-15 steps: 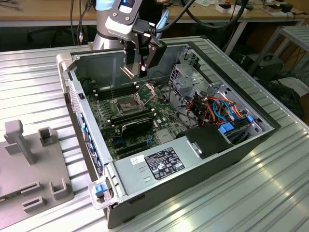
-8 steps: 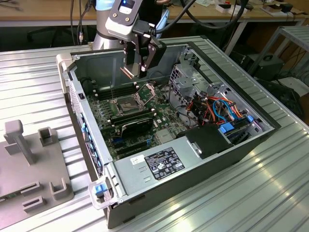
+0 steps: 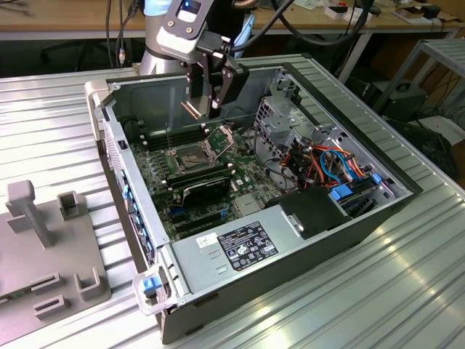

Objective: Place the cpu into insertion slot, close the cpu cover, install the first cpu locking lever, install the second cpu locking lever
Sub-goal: 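Place the cpu into insertion slot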

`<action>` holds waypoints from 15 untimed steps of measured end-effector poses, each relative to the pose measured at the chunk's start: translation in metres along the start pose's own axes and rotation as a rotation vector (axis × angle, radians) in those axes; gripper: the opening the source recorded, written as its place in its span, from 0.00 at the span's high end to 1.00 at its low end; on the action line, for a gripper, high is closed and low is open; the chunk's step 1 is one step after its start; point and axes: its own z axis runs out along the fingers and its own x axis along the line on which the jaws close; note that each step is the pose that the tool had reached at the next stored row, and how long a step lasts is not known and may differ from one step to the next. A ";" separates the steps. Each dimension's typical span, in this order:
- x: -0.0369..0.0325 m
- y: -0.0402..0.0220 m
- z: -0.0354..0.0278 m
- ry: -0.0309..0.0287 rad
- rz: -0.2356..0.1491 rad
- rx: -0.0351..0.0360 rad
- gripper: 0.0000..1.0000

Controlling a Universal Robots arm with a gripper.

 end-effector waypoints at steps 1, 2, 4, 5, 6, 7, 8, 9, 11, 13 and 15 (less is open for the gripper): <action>0.0000 0.0000 0.0001 -0.0003 0.007 0.0002 0.45; 0.0000 0.0001 0.0002 -0.0004 0.010 0.0003 0.45; 0.0000 0.0001 0.0004 -0.0008 0.018 0.0004 0.45; -0.0001 0.0002 0.0005 -0.0010 0.022 0.0005 0.45; -0.0001 0.0004 0.0006 -0.0012 0.027 0.0006 0.45; -0.0001 0.0006 0.0007 -0.0015 0.033 0.0007 0.45; -0.0001 0.0007 0.0007 -0.0016 0.037 0.0008 0.45; -0.0001 0.0008 0.0007 -0.0018 0.039 0.0009 0.45; 0.0000 0.0009 0.0008 -0.0020 0.045 0.0010 0.45; -0.0001 0.0010 0.0008 -0.0022 0.050 0.0011 0.45; -0.0001 0.0011 0.0008 -0.0027 0.060 0.0016 0.45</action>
